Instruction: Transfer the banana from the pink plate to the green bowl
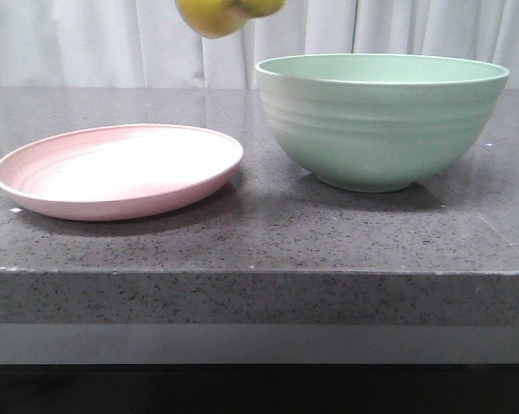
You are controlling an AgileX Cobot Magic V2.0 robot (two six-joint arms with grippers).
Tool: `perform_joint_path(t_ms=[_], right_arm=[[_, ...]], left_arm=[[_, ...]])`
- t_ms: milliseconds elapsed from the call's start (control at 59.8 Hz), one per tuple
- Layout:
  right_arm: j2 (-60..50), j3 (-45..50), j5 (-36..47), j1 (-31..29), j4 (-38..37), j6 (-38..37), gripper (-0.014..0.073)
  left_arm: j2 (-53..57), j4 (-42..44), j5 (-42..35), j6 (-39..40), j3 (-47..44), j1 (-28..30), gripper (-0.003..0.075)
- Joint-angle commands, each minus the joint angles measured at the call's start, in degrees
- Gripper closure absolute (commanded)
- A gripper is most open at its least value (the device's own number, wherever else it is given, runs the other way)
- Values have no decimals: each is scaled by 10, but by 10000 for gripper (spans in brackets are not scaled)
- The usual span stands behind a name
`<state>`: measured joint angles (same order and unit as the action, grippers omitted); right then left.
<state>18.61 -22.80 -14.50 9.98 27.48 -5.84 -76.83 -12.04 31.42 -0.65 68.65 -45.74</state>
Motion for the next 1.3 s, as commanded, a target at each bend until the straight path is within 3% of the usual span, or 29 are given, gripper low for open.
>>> perform_joint_path(t_ms=[0,301,451,836,1287], right_arm=[[27,-24,47,31,51,3,31],[174,-89,152,171,69,3,31],[253,-131,198,213,69,3,31],[399,-220,206,218,69,3,31],[479,-294,160,218,71,3,31]], left_arm=[[19,-10,-42,0,20,-5,589],[19,-10,-42,0,20,-5,589],[19,-10,-42,0,20,-5,589],[19,-10,-42,0,20,-5,589],[15,-10,-42,0,20,-5,589]])
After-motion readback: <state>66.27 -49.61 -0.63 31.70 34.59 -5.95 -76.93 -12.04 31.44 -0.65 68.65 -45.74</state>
